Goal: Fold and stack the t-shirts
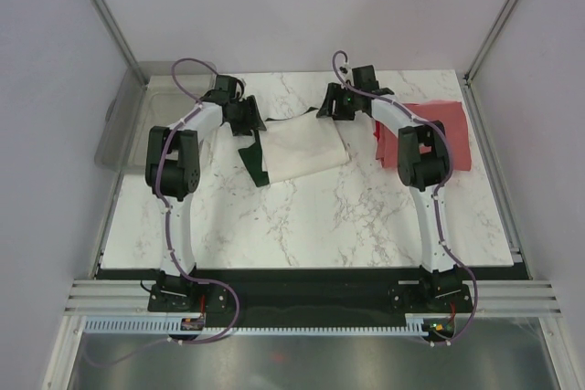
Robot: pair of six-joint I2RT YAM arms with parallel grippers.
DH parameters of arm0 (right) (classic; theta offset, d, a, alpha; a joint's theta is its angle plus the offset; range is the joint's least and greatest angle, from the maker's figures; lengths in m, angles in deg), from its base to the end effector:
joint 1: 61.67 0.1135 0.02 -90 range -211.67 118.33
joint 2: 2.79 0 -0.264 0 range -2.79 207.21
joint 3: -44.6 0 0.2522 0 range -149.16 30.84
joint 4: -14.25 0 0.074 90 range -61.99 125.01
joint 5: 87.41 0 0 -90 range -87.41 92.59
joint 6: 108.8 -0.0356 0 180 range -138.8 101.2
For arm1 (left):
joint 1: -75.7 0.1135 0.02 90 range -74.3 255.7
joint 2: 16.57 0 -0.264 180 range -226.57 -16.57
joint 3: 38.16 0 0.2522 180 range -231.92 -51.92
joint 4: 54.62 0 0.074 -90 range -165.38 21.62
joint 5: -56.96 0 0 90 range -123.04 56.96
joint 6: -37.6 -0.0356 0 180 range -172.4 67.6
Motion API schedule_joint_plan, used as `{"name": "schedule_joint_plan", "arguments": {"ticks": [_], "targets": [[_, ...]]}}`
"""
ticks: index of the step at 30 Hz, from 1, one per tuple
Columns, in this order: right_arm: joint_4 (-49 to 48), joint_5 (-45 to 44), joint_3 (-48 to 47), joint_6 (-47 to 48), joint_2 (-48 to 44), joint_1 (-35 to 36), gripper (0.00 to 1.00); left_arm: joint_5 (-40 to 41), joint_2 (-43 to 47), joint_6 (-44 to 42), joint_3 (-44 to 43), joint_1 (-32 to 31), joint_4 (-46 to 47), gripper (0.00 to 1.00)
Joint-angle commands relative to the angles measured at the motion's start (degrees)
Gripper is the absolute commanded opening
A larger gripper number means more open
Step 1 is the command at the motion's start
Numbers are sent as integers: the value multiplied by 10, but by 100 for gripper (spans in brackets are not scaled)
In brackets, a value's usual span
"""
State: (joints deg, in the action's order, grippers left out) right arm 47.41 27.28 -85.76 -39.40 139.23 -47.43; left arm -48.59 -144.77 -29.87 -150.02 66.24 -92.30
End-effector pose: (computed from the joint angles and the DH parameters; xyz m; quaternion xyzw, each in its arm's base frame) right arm 0.5299 0.1498 0.1500 -0.0320 0.9051 0.3007 0.2989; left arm 0.4807 -0.0898 0.1624 -0.0657 0.9410 -0.2080 0.2587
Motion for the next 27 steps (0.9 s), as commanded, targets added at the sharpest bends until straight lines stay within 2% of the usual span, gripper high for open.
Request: {"name": "schedule_joint_plan", "arguments": {"ticks": [1,2,3,4,6,7,8,9,17,27], "targets": [[68,-24,-22,19,51,12,62,-10,-31,15,-24,-5,-8,55],[71,-28,-25,20,50,14,58,-11,-34,15,-29,-6,-8,50],[72,-31,-28,21,50,17,46,-15,-35,15,-31,-7,-9,44],[73,-32,-30,21,49,17,38,-15,-38,15,-33,-8,-8,30],[78,-34,-36,26,44,17,24,-14,-38,14,-39,-9,-7,17],[80,-37,-36,27,35,18,11,-14,-37,12,-40,-10,-7,7],[79,-44,-36,29,29,18,6,-14,-32,10,-42,-10,-7,2],[82,-48,-35,30,22,19,0,-12,-28,9,-40,-11,-7,2],[63,-51,34,40,-107,32,0,-13,67,5,19,-25,6,2],[-1,-55,257,31,-335,42,0,11,251,7,133,-72,12,2]]}}
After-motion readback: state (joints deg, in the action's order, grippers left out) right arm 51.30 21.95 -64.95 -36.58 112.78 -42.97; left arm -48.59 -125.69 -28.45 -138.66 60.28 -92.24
